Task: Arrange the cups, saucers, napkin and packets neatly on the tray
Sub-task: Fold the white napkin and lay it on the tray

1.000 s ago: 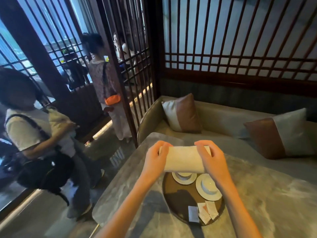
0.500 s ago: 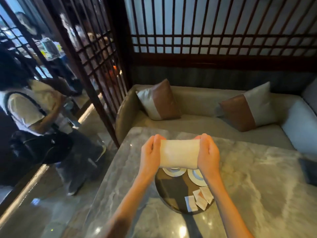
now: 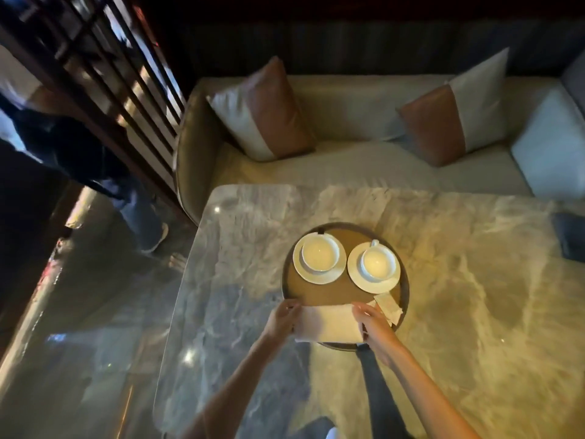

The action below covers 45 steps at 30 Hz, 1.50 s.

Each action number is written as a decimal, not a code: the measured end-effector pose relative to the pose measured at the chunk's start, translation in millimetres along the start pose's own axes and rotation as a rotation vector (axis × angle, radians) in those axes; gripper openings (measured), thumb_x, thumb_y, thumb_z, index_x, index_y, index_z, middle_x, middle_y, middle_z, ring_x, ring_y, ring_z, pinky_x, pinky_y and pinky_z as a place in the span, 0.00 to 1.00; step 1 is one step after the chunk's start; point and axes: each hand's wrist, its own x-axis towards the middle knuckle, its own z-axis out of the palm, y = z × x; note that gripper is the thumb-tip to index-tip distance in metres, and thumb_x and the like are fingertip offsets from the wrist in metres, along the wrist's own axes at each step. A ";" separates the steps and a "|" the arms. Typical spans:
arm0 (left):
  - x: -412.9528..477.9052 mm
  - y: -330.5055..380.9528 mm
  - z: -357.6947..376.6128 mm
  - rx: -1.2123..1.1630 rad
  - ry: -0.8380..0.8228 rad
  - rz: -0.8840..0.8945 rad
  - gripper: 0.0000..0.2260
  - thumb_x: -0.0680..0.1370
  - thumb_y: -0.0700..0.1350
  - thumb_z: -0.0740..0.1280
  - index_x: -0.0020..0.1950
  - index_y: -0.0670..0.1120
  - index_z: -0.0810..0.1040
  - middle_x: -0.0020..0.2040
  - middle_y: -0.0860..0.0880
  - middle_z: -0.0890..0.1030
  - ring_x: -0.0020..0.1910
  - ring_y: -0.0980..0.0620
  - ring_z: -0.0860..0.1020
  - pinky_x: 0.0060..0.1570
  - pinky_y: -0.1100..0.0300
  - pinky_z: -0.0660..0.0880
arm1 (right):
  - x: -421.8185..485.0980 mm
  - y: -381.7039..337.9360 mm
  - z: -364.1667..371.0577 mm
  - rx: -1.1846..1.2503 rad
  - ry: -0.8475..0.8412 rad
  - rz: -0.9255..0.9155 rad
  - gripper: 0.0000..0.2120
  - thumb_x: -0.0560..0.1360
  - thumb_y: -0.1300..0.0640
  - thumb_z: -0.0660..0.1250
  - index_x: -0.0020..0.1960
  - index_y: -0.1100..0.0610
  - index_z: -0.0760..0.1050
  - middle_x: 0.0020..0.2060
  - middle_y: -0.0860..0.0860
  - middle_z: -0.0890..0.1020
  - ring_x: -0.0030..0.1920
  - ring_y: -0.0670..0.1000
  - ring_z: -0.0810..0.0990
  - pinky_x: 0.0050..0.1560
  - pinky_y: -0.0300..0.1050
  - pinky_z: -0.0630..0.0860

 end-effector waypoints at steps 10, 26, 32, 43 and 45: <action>68.2 11.1 16.8 0.308 0.151 -0.060 0.11 0.77 0.46 0.60 0.44 0.42 0.80 0.44 0.43 0.81 0.44 0.44 0.75 0.41 0.55 0.70 | 60.1 -1.4 8.8 -0.171 0.176 -0.100 0.10 0.81 0.54 0.61 0.55 0.58 0.79 0.52 0.57 0.81 0.57 0.58 0.77 0.49 0.44 0.69; 87.2 -4.0 21.0 0.353 0.251 0.007 0.08 0.76 0.37 0.63 0.51 0.41 0.80 0.51 0.42 0.83 0.48 0.46 0.77 0.45 0.59 0.71 | 81.7 16.7 8.5 -0.185 0.228 -0.082 0.13 0.80 0.59 0.66 0.63 0.63 0.76 0.57 0.58 0.80 0.57 0.54 0.76 0.54 0.45 0.68; 87.1 -4.5 21.5 0.502 0.276 0.092 0.08 0.79 0.40 0.59 0.52 0.41 0.77 0.51 0.42 0.79 0.47 0.45 0.74 0.47 0.56 0.70 | 80.1 20.1 13.3 -0.144 0.220 -0.099 0.13 0.81 0.57 0.64 0.63 0.61 0.75 0.56 0.56 0.79 0.57 0.53 0.75 0.56 0.45 0.70; 77.9 -25.7 17.5 0.586 0.210 0.235 0.09 0.79 0.40 0.63 0.56 0.44 0.80 0.56 0.43 0.77 0.53 0.43 0.77 0.52 0.56 0.75 | 77.3 28.8 10.5 -0.187 0.234 -0.196 0.11 0.79 0.60 0.66 0.61 0.58 0.77 0.53 0.52 0.80 0.57 0.52 0.76 0.55 0.43 0.71; 78.2 -24.3 18.2 0.574 0.210 0.225 0.09 0.79 0.40 0.63 0.56 0.44 0.79 0.56 0.43 0.77 0.52 0.44 0.77 0.51 0.55 0.76 | 79.1 29.1 10.7 -0.179 0.240 -0.199 0.11 0.79 0.60 0.66 0.61 0.57 0.78 0.52 0.51 0.80 0.57 0.53 0.77 0.55 0.43 0.72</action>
